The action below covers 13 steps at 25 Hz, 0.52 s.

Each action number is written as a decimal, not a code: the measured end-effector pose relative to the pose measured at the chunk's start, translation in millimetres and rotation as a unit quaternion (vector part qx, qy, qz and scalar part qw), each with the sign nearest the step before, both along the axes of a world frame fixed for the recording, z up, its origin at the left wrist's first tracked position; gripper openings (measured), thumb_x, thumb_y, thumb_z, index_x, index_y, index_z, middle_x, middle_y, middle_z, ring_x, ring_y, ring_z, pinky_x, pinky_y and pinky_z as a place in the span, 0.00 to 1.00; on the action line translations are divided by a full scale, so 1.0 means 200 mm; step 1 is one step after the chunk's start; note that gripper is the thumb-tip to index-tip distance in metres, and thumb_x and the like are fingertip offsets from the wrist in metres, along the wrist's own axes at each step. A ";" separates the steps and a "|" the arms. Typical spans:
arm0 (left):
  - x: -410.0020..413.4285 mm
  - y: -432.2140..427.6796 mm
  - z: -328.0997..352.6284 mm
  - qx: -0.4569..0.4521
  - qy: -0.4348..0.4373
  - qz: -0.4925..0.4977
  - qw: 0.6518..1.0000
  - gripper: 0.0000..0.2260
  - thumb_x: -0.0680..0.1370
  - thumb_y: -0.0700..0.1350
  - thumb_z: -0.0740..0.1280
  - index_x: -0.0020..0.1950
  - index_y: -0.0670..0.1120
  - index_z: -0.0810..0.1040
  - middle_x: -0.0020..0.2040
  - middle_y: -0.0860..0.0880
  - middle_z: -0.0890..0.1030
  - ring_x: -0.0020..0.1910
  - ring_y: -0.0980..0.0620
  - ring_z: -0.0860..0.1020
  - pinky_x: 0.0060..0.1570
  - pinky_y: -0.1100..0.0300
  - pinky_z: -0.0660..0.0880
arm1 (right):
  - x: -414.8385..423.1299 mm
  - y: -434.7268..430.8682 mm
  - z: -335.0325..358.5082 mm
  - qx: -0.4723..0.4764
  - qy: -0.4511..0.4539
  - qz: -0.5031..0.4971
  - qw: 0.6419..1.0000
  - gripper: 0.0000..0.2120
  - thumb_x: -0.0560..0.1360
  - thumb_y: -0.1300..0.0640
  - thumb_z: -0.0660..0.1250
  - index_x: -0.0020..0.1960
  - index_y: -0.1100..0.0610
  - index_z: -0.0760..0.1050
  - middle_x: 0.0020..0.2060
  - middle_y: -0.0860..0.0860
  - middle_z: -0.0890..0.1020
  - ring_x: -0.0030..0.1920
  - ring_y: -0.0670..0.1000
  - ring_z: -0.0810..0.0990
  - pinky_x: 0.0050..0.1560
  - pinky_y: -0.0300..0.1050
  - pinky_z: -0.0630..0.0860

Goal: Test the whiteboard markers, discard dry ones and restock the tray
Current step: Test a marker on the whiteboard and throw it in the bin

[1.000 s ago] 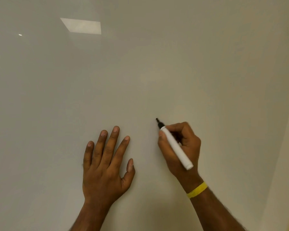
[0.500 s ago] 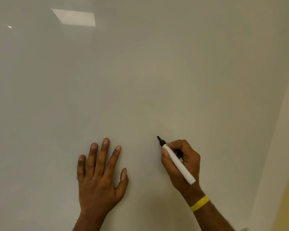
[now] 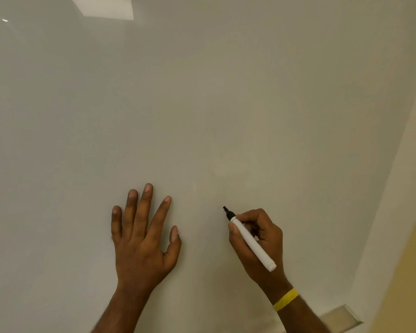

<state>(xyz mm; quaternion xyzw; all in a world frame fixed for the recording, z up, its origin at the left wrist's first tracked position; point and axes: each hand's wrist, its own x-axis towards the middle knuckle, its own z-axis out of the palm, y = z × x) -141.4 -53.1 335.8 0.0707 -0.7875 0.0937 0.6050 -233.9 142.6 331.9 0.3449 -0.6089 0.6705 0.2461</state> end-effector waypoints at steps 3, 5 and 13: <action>0.02 0.05 -0.05 0.025 -0.013 -0.029 0.999 0.26 0.75 0.51 0.63 0.72 0.45 0.70 0.77 0.41 0.62 0.77 0.39 0.58 0.75 0.38 0.53 | 0.04 0.02 -0.03 -0.039 -0.046 0.040 0.997 0.09 0.70 0.60 0.73 0.44 0.48 0.77 0.34 0.55 0.78 0.32 0.56 0.76 0.34 0.47 0.77; 0.04 0.10 -0.12 0.033 -0.034 -0.052 0.998 0.26 0.75 0.51 0.64 0.72 0.46 0.69 0.77 0.41 0.62 0.77 0.39 0.58 0.74 0.38 0.54 | 0.08 0.03 -0.07 -0.056 -0.083 0.074 0.992 0.08 0.70 0.62 0.72 0.43 0.49 0.77 0.35 0.57 0.79 0.32 0.55 0.77 0.34 0.45 0.77; 0.15 0.29 -0.57 0.072 -0.183 -0.110 0.974 0.27 0.76 0.50 0.63 0.74 0.47 0.66 0.78 0.41 0.60 0.78 0.40 0.58 0.74 0.37 0.57 | 0.16 0.18 -0.43 -0.029 -0.207 0.155 0.966 0.03 0.71 0.64 0.72 0.44 0.61 0.78 0.32 0.51 0.80 0.30 0.47 0.76 0.31 0.40 0.73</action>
